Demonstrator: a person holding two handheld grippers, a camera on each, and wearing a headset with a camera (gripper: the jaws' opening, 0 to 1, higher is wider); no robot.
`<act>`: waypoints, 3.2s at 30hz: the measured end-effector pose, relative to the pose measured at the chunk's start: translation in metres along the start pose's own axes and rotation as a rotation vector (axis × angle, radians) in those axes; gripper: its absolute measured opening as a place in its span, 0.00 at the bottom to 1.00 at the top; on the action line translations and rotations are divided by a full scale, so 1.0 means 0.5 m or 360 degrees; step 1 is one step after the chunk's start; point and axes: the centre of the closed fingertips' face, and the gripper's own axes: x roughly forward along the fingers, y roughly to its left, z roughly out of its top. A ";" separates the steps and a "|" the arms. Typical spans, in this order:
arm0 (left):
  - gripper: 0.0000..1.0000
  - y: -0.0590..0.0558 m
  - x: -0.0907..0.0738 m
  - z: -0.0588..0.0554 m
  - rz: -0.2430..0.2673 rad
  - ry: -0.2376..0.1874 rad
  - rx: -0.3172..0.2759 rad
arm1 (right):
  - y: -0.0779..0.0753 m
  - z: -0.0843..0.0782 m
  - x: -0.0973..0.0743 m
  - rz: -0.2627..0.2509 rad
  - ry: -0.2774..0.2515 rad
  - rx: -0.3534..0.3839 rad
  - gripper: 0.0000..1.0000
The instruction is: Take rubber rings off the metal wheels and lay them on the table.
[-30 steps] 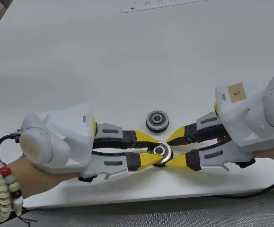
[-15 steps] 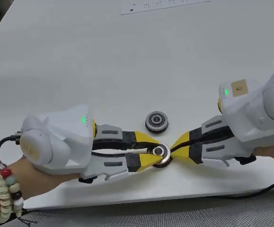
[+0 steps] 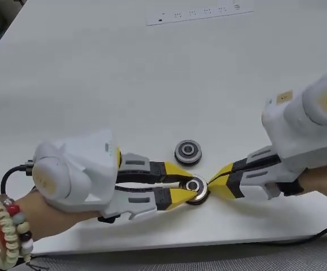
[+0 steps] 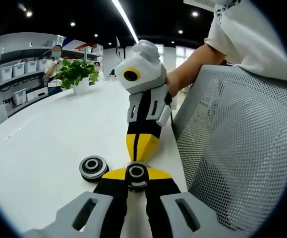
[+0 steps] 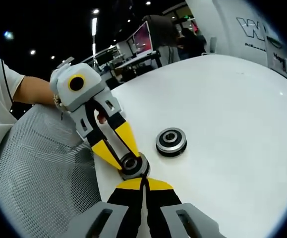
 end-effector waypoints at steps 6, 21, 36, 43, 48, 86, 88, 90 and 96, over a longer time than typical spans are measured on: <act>0.08 0.001 0.001 0.000 0.0012 0.0014 0.0017 | -0.006 0.003 -0.001 -0.0096 0.0047 -0.0169 0.00; 0.08 0.002 0.002 0.000 0.0024 0.0011 0.0020 | -0.012 0.015 -0.005 -0.0059 -0.0022 0.0085 0.00; 0.08 0.001 0.004 0.002 0.0014 0.0007 0.0032 | 0.006 0.028 -0.014 0.0090 -0.0155 0.0472 0.00; 0.08 0.001 0.008 0.005 0.0016 0.0006 0.0036 | 0.015 0.033 -0.014 0.0091 -0.0150 0.0469 0.00; 0.08 0.001 0.010 0.005 0.0020 0.0011 0.0038 | 0.014 0.034 -0.015 0.0075 -0.0126 0.0416 0.00; 0.09 0.002 0.015 0.010 0.0003 0.0121 -0.0090 | 0.019 0.038 -0.006 0.0103 -0.0120 0.0339 0.00; 0.10 0.000 0.013 0.010 -0.0006 0.0163 -0.0105 | 0.018 0.039 -0.007 0.0106 -0.0125 0.0350 0.00; 0.11 -0.004 0.008 0.015 -0.0022 0.0167 -0.0073 | 0.017 0.039 -0.007 0.0100 -0.0126 0.0346 0.00; 0.21 -0.017 -0.029 0.027 -0.0097 0.0243 0.0018 | 0.014 0.047 -0.013 0.0118 -0.0162 0.0414 0.00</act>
